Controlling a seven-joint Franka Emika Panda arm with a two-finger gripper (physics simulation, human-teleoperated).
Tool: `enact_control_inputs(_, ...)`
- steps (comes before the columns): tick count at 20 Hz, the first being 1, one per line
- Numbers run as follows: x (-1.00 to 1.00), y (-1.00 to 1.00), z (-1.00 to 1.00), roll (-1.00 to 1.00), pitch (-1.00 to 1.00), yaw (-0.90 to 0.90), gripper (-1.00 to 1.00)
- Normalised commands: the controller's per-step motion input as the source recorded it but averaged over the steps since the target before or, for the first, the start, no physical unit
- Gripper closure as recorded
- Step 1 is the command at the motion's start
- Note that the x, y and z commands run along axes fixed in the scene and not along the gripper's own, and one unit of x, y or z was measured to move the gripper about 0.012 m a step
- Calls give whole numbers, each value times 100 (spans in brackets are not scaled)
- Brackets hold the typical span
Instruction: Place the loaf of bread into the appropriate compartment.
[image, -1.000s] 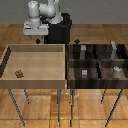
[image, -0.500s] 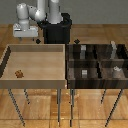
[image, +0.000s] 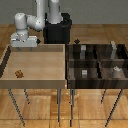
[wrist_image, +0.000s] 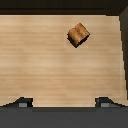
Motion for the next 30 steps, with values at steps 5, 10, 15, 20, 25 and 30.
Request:
enact_control_inputs(5, 100, 0, 0, 0, 0, 0, -100)
enact_control_inputs(10, 100, 0, 0, 0, 0, 0, -100)
enact_control_inputs(15, 40, -23, 0, 0, 0, 0, -100)
enact_control_inputs(20, 0, -20, 0, 0, 0, 0, -100)
enact_control_inputs(25, 0, 20, -20, 0, 0, 0, -100)
enact_control_inputs(30, -20, -20, 0, 0, 0, 0, -100)
